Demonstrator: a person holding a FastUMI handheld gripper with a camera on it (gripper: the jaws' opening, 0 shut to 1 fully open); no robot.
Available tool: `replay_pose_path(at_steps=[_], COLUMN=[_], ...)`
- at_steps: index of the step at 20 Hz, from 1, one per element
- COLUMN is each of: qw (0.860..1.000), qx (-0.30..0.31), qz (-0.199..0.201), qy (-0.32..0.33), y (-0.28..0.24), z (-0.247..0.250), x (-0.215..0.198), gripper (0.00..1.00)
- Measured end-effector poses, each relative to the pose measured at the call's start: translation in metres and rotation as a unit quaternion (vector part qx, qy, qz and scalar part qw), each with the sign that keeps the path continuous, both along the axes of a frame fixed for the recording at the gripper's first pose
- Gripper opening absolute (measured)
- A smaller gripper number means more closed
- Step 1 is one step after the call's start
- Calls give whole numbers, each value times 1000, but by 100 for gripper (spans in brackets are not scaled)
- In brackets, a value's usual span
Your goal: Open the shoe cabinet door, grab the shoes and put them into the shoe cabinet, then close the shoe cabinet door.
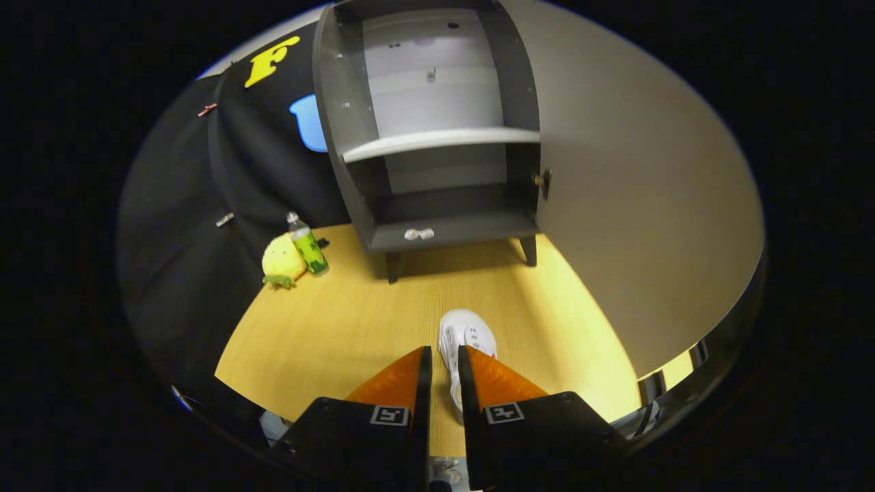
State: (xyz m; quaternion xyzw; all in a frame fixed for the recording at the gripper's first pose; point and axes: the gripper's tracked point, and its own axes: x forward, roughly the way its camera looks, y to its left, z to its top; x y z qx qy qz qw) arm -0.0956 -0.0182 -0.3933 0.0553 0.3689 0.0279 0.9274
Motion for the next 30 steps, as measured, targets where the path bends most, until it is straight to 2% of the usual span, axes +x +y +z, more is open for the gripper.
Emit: replay_pose_path(at_steps=[7,13,24,30], qw=[997,995,999,998], qx=[-13,-18,8,13], qz=[-27,-26,-46,-43], qy=[67,95,10,-37], y=[-5,-8,4,7], z=[-96,-143,-153,-154], x=[-5,-9,35,52], gripper=[26,26,26,25])
